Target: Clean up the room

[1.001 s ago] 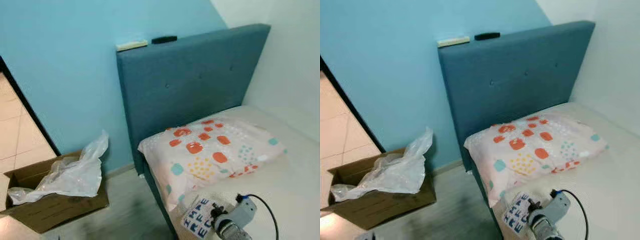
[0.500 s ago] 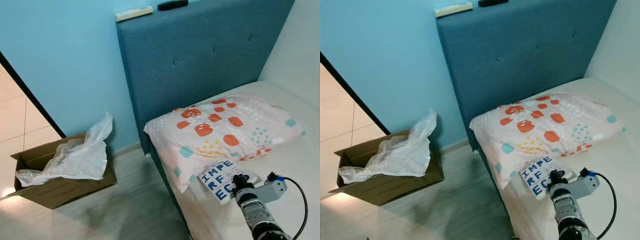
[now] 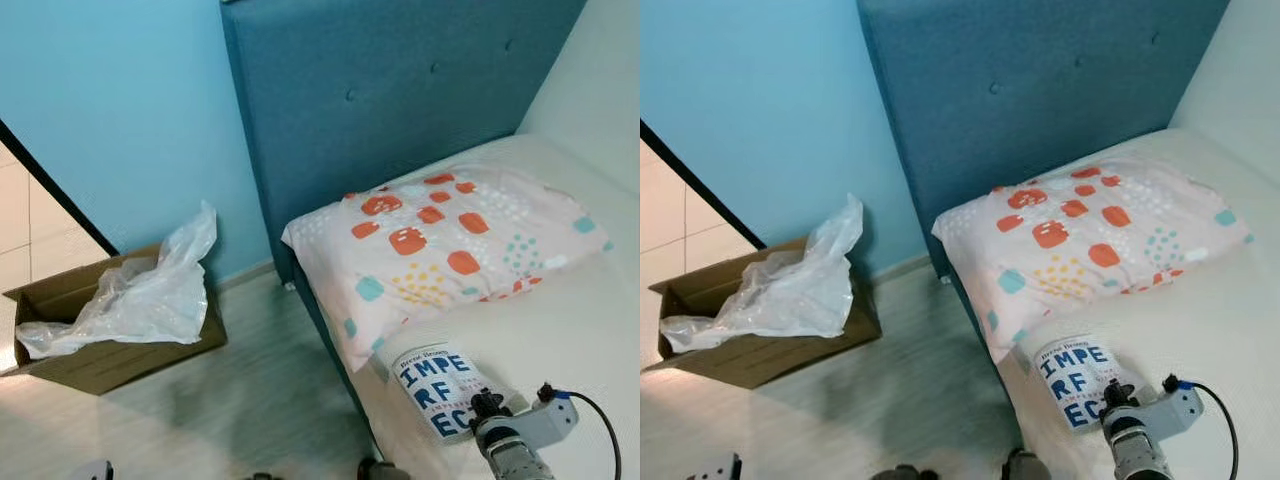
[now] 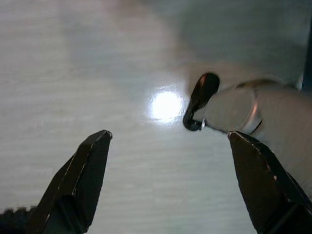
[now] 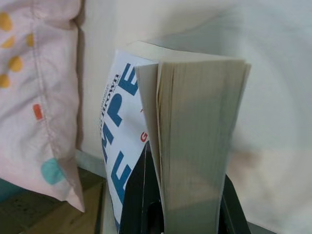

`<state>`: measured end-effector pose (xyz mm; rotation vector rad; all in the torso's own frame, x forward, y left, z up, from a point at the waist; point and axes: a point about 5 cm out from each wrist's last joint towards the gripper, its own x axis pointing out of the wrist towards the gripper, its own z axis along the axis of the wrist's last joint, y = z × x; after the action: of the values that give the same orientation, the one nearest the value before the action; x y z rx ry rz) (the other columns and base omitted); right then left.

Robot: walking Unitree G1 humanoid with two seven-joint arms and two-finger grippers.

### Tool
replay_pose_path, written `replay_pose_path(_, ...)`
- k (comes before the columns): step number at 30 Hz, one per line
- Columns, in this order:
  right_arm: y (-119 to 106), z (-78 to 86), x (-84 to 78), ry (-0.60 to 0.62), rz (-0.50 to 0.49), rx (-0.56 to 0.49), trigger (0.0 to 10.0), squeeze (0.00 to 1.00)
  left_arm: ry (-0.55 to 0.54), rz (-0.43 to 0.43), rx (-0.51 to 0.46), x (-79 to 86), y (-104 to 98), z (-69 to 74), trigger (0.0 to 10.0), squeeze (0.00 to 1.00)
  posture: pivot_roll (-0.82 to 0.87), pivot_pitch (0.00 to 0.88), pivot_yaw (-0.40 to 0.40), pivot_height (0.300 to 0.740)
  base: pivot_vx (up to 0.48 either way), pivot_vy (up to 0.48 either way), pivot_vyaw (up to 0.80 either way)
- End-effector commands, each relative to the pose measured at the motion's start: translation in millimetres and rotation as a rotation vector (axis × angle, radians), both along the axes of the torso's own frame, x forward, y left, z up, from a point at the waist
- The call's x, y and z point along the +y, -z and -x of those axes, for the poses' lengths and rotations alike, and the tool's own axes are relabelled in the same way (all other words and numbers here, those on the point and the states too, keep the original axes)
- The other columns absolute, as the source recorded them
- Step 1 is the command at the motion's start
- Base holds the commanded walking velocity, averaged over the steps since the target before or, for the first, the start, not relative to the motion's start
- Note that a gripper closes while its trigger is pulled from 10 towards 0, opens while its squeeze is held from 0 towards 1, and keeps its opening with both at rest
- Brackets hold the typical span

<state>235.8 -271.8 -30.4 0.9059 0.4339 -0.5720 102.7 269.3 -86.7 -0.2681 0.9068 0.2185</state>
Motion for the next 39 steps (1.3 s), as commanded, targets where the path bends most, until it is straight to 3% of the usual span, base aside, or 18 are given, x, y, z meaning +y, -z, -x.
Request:
replay_pose_path(1,15,21.0,-1.3,0.029,-0.019,0.09,10.0,0.0,-0.017,-0.003,0.05,4.8,4,21.7,10.0,0.0,0.14,0.378,0.045,0.74,0.0,0.0,0.0)
replay_pose_path(7,4,16.5,-18.4,0.041,0.024,0.069,10.0,0.0,-0.024,0.001,0.069,3.8,6,37.4,10.0,0.0,0.15,0.405,0.037,0.74,0.0,0.0,0.0)
replay_pose_path(10,-8,4.7,-27.1,0.01,0.069,0.029,10.0,0.0,-0.027,0.002,0.072,3.2,6,42.5,10.0,0.0,0.16,0.412,0.037,0.74,0.0,0.0,0.0)
replay_pose_path(13,-20,-9.1,-29.5,-0.032,0.093,-0.02,10.0,0.0,-0.019,0.002,0.068,3.3,6,43.6,10.0,0.0,0.17,0.413,0.037,0.74,0.0,0.0,0.0)
replay_pose_path(17,-24,-14.1,-28.7,-0.048,0.098,-0.037,10.0,0.0,-0.017,0.001,0.067,3.6,6,44.2,10.0,0.0,0.17,0.413,0.038,0.74,0.0,0.0,0.0)
replay_pose_path(23,-30,-24.1,-22.3,-0.094,0.108,-0.071,10.0,0.0,-0.008,-0.001,0.066,3.9,5,46.4,10.0,0.0,0.18,0.409,0.038,0.74,0.0,0.0,0.0)
replay_pose_path(36,-22,-19.5,-16.3,-0.046,0.067,-0.057,10.0,0.0,0.006,-0.005,0.083,5.5,5,58.1,10.0,0.0,0.2,0.438,0.047,0.74,0.0,0.0,0.0)
replay_pose_path(39,-26,-37.3,11.8,-0.15,-0.032,-0.14,10.0,0.0,0.012,-0.009,0.092,7.9,4,63.7,10.0,0.0,0.2,0.456,0.052,0.74,0.0,0.0,0.0)
